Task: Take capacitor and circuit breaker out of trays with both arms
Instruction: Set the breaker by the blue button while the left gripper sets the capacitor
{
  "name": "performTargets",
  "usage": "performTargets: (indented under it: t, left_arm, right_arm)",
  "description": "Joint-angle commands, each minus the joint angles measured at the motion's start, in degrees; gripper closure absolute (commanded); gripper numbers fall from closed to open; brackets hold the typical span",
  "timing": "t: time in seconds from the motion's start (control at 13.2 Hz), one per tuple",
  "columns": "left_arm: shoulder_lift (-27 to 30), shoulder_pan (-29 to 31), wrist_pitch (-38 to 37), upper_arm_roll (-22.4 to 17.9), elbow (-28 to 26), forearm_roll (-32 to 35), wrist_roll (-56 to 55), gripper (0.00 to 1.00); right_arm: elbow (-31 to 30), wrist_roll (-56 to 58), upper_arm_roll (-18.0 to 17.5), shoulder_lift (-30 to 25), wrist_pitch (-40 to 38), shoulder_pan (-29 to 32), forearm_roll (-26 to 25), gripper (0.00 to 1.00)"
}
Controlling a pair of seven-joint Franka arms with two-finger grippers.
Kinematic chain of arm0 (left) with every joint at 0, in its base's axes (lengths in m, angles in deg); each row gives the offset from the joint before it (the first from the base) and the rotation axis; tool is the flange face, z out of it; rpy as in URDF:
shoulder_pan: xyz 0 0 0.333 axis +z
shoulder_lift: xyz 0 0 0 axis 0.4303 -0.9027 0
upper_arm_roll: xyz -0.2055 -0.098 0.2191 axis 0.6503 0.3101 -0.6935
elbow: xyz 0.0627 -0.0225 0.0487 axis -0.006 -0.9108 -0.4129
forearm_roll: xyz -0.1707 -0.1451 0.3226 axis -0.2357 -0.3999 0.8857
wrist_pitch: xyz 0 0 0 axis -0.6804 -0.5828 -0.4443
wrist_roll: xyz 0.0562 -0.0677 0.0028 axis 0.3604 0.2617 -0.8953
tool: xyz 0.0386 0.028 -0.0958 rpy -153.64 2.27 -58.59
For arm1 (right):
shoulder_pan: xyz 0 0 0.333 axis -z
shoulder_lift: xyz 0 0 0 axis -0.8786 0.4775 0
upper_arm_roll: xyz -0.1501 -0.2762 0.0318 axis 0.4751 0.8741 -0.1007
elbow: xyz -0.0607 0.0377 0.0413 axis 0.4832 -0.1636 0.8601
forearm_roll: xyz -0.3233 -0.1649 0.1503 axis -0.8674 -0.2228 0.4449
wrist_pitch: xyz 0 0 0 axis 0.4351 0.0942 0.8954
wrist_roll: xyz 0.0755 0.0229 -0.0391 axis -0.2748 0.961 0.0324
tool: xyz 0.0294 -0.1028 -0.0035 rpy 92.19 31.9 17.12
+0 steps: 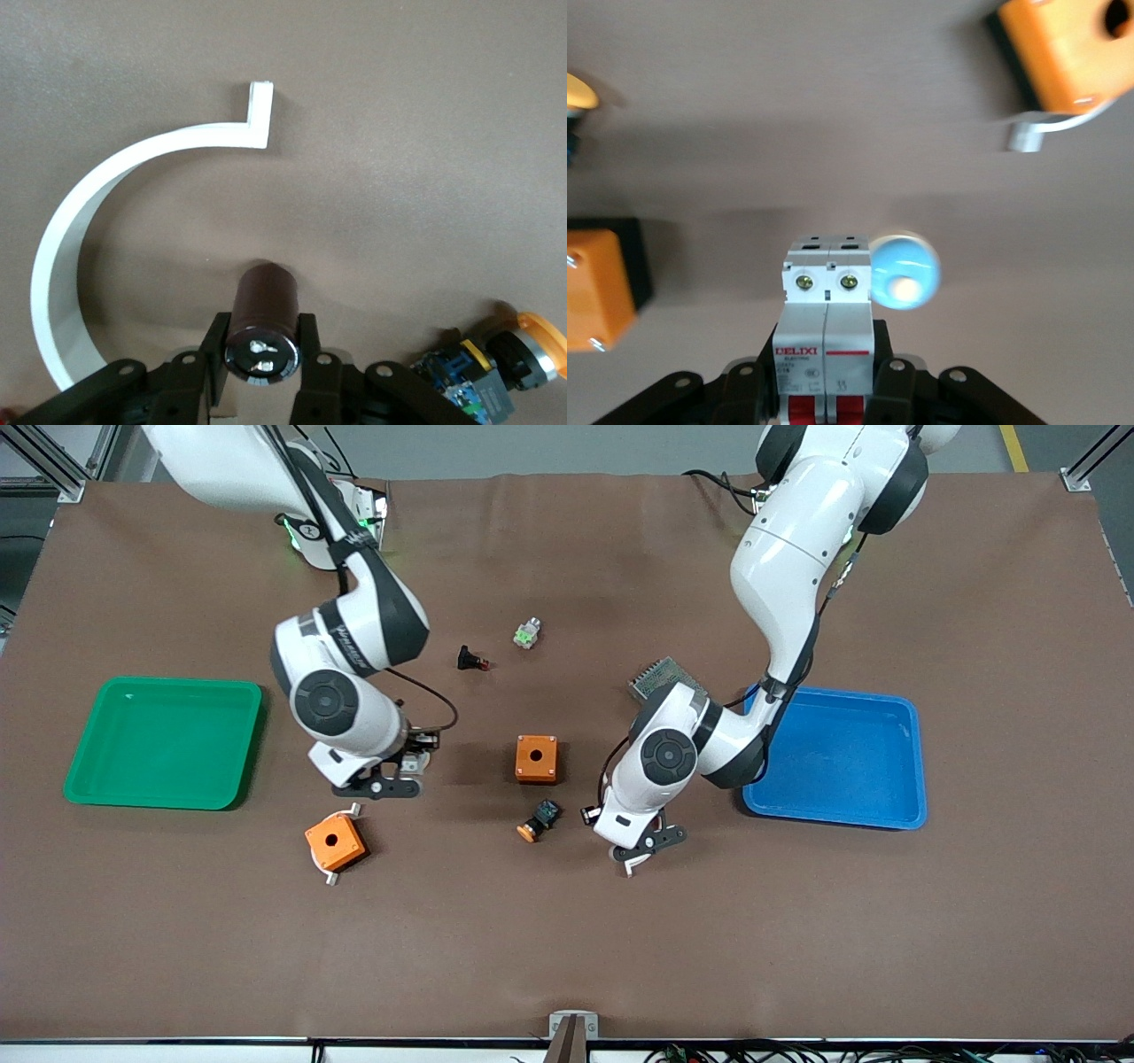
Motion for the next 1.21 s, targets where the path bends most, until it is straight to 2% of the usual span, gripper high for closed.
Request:
performTargets:
  t: [0.0,0.08,0.3,0.38,0.45,0.53,0.6,0.68,0.75,0.91,1.13]
  left_arm:
    - [-1.1,-0.7,1.5,-0.9,1.9,-0.9,-0.2,0.56]
    - [-1.1,-0.7,2.3,-0.9,1.9,-0.8,-0.1,0.41]
    - [-0.4,-0.8,2.4,-2.2,1.8,-0.4,-0.1,0.12]
    - [0.3,-0.8,2.4,-2.8,1.7,-0.4,-0.1,0.07]
    - [1.8,-0.7,2.2,-2.8,1.4,-0.1,-0.1,0.00]
    - [3.8,-0.3,1.7,-2.8,0.8,-0.2,-0.1,0.00]
    - [5.6,0.6,0.8,-2.8,-0.5,-0.1,-0.1,0.00]
    - [7.5,2.0,-1.3,-2.8,-0.8,-0.1,-0.1,0.00]
    - [9.4,2.6,-4.8,-2.8,-0.9,-0.1,0.0,0.00]
    - [14.5,5.4,-11.8,-3.0,-2.7,0.4,1.3,0.00]
    - [25.9,8.8,-12.9,-2.8,-13.5,5.3,6.5,0.00]
  right_arm:
    - [2.7,-3.6,0.7,5.0,3.2,-2.8,2.3,1.00]
    - [2.7,-3.8,0.7,6.1,4.7,-2.8,2.6,1.00]
    - [5.3,-3.8,0.7,9.4,5.8,-2.4,3.4,0.97]
    - [5.6,-3.6,0.7,9.9,5.8,-1.9,3.4,0.87]
    - [6.0,-3.6,0.7,10.2,5.8,-1.4,3.4,0.72]
    - [6.1,-3.6,0.7,10.2,5.5,-1.3,3.4,0.52]
    - [6.1,-3.7,0.7,10.1,5.6,-1.7,3.3,0.39]
    - [6.1,-3.7,0.8,10.1,5.6,-1.8,3.3,0.33]
    - [6.1,-3.7,0.8,10.0,5.3,-1.4,3.3,0.00]
    - [6.6,-3.3,0.9,9.3,4.6,-1.3,3.3,0.00]
    - [10.0,-3.2,1.2,3.9,-5.4,0.9,3.3,0.00]
